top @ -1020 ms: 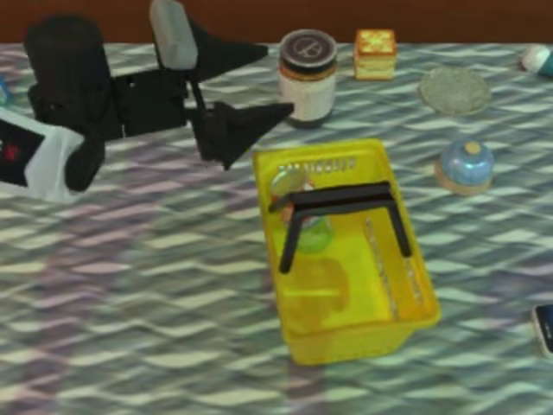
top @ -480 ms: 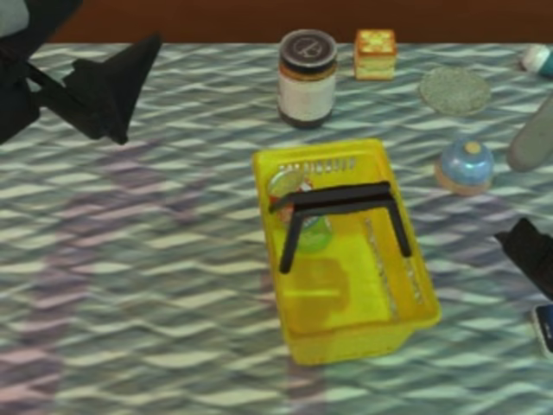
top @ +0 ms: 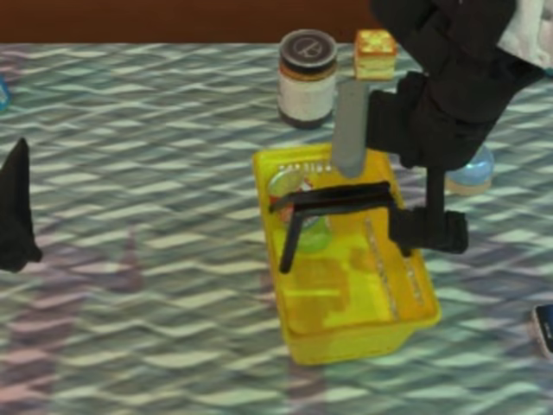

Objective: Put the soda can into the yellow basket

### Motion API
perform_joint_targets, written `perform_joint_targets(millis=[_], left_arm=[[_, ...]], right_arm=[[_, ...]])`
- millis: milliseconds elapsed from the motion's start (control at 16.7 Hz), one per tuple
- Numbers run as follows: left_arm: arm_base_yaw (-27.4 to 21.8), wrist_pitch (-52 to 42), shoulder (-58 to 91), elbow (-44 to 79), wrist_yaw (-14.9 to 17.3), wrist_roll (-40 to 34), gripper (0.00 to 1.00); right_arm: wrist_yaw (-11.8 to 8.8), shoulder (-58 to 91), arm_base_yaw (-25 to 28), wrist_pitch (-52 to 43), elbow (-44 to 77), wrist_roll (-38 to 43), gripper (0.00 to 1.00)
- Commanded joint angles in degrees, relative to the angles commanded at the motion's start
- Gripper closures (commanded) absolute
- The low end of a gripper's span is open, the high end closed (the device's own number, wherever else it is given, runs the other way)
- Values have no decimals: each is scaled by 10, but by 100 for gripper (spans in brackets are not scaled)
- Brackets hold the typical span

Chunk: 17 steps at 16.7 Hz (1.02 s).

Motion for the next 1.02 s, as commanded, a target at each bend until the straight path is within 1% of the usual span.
perform_joint_targets(millis=[120, 240, 420, 540, 900, 1020], left_arm=[[10, -43, -88, -50, -46, 6, 0], [19, -79, -156, -92, -84, 11, 0], [26, -114, -216, -135, -120, 17, 0], [27, -124, -232, -147, -130, 19, 0], [27, -124, -232, -147, -130, 19, 0], [27, -124, -232, -147, -130, 19, 0]], right_arm=[[4, 73, 23, -45, 79, -37, 0], [8, 130, 42, -81, 145, -67, 0], [14, 184, 59, -113, 211, -96, 0], [15, 197, 64, -120, 228, -104, 0], [15, 196, 61, -117, 225, -103, 0], [15, 195, 63, -102, 209, -104, 0]])
